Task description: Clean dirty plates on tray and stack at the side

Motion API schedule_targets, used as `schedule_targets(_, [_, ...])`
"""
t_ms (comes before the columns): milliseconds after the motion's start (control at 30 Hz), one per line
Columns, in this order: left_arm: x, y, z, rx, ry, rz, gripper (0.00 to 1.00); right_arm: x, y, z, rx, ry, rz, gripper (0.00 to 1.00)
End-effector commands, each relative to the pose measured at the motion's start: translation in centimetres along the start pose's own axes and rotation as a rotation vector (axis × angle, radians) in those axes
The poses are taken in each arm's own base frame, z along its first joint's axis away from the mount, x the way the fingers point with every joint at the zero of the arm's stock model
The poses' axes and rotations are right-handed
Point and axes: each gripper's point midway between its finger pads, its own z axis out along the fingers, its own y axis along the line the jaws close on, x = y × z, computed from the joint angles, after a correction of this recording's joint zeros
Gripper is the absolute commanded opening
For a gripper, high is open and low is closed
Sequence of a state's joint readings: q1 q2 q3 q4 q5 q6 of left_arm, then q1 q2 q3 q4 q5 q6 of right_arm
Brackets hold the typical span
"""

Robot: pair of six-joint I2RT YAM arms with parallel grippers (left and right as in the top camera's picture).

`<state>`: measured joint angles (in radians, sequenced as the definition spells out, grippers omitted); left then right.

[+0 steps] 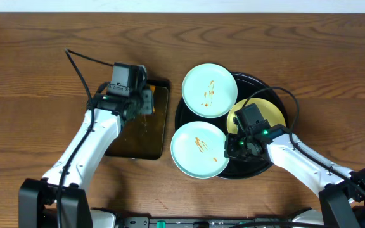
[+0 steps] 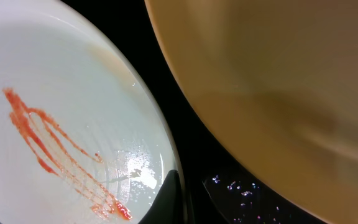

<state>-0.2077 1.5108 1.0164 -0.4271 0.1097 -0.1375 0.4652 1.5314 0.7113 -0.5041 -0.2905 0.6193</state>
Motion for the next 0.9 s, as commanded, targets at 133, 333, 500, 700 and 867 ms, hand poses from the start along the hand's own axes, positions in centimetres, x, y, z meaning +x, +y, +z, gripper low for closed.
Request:
schedule_targets(133, [-6.3,-1.6,-3.6,0.062,-0.281,0.008,0.07,0.3,-0.2,0.2,0.018,0.001,-0.014,0.01])
schedule_targets(333, [-7.2,-1.8,-4.4,0.071,-0.324,0.011,0.07,0.3,-0.2,0.2,0.018,0.000,-0.014,0.01])
schedule_targets(500, [-5.5,-1.4,-3.8,0.056,-0.252,0.006,0.07,0.2,-0.2,0.2,0.021,-0.002,-0.014,0.01])
schedule_targets(700, [-0.9,-0.4,-2.2,0.017,-0.053,-0.058,0.07,0.2,-0.2,0.2,0.020,-0.003,-0.014,0.01])
schedule_targets(867, [4.1,0.7,-0.5,-0.036,0.167,-0.071,0.07,0.2,-0.2,0.2,0.019,-0.003,-0.015,0.01])
